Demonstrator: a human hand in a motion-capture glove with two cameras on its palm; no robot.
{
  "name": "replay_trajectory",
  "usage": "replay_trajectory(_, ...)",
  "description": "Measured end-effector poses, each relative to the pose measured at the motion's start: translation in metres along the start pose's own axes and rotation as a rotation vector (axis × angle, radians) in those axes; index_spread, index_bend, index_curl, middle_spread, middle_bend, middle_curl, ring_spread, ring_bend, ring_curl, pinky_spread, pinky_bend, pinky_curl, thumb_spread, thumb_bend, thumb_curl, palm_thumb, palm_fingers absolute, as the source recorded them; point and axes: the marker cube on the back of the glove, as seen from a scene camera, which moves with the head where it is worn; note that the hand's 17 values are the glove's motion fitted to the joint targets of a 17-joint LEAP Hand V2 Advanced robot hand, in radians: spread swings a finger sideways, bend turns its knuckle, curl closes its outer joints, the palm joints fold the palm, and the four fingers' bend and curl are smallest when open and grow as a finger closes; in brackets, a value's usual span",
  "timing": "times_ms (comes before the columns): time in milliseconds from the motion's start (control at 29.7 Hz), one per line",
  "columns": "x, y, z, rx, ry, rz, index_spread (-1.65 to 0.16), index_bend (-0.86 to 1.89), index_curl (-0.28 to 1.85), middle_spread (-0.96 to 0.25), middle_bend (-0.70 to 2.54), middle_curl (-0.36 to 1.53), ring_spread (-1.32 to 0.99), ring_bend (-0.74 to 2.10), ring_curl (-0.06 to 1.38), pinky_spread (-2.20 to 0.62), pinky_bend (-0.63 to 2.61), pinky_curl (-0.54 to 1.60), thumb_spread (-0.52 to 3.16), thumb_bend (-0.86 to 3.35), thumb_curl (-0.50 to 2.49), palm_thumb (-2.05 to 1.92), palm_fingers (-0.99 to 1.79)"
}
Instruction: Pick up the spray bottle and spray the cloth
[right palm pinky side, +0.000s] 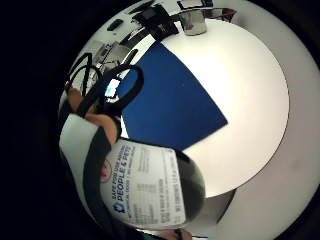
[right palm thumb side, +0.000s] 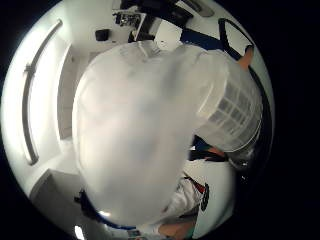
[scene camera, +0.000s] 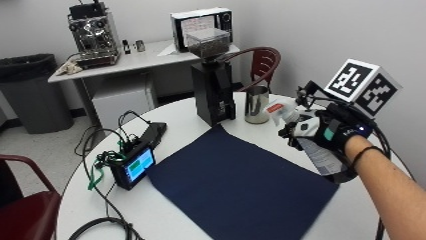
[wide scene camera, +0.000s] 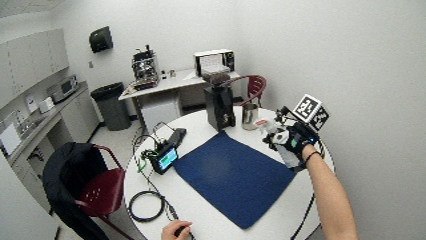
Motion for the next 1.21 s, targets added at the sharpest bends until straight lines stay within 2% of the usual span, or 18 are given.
replay_trajectory(236, 0.009, -0.017, 0.033, -0.079, 0.076, 0.045, -0.22, 0.15, 0.37, -0.11, 0.46, 0.46, -0.12, 0.61, 0.42, -0.05, 0.32, 0.37, 0.87, -0.02, 0.52, 0.94, 1.24)
replay_trajectory(572, -0.071, -0.009, -0.034, 0.059, 0.041, -0.073, -0.22, 0.15, 0.37, -0.10, 0.47, 0.47, -0.11, 0.62, 0.42, -0.05, 0.32, 0.37, 0.86, -0.02, 0.54, 0.93, 1.24)
replay_trajectory(876, -0.028, -0.027, 0.036, -0.082, 0.098, 0.021, -0.22, 0.14, 0.37, -0.10, 0.48, 0.47, -0.12, 0.63, 0.43, -0.06, 0.33, 0.37, 0.86, -0.02, 0.55, 0.94, 1.25)
replay_trajectory(977, -0.045, -0.028, 0.034, -0.039, 0.048, -0.032, -0.21, 0.14, 0.37, -0.10, 0.48, 0.47, -0.12, 0.63, 0.43, -0.06, 0.34, 0.38, 0.86, -0.02, 0.55, 0.94, 1.24)
replay_trajectory(1212, -0.120, -0.027, 0.044, 0.075, -0.212, -0.265, -0.22, 0.16, 0.38, -0.10, 0.48, 0.47, -0.11, 0.61, 0.42, -0.04, 0.30, 0.37, 0.90, -0.03, 0.54, 0.92, 1.19)
